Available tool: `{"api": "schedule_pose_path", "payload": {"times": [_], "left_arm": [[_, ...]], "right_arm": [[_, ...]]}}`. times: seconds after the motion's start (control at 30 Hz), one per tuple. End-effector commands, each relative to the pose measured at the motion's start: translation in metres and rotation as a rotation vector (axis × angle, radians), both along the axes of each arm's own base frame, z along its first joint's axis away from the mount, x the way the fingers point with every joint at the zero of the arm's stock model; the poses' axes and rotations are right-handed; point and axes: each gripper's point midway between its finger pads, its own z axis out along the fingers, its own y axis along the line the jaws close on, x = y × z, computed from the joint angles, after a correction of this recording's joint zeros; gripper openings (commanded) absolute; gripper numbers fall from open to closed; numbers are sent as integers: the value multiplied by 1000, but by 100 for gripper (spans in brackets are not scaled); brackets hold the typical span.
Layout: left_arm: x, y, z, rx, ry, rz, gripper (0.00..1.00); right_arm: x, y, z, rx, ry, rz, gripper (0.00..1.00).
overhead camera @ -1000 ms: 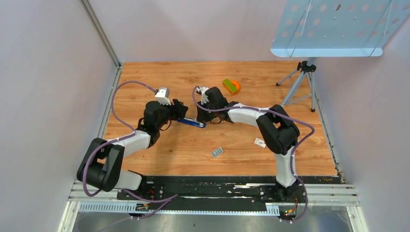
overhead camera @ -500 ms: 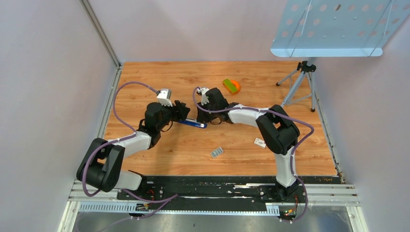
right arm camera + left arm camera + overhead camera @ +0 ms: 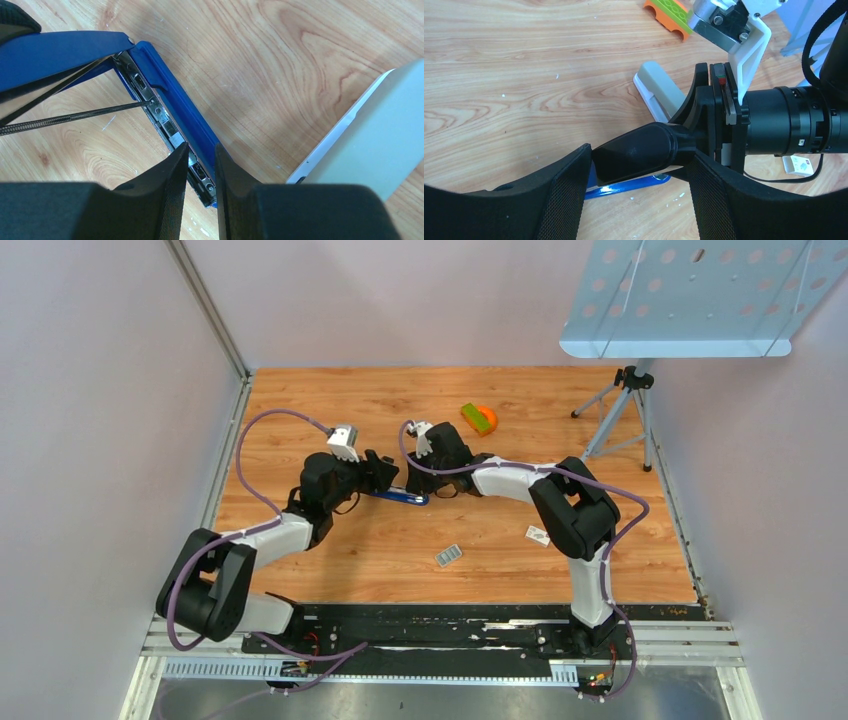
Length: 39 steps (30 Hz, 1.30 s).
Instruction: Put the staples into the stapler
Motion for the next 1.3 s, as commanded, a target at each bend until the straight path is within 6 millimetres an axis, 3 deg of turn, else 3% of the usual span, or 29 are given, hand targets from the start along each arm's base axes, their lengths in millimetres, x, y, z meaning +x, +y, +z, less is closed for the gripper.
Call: {"api": "schedule_pose_path", "payload": {"times": [0.0, 0.53, 0.73, 0.8, 0.87, 0.97, 1.1, 1.27], "left_arm": [[-15, -14, 3, -62, 40, -54, 70], [-21, -19, 26, -108, 33, -87, 74], [-15, -11, 29, 141, -113, -167, 67], [-13, -15, 41, 146, -203, -225, 57], [-16, -21, 45, 135, -278, -298, 55], [-22, -24, 41, 119, -304, -351, 59], [-26, -18, 36, 66, -305, -286, 63], [-29, -18, 15, 34, -225, -259, 63]], "right_arm": [[-12, -29, -47, -130, 80, -23, 28], [-10, -32, -47, -122, 85, -26, 28], [-12, -33, -44, -120, 87, -11, 28], [-14, -33, -44, -121, 91, -1, 28], [-16, -34, -43, -121, 92, 8, 28], [-18, -37, -41, -118, 88, 19, 28], [-17, -35, -35, -92, 87, 34, 30], [-15, -31, -24, -70, 71, 47, 33]]}}
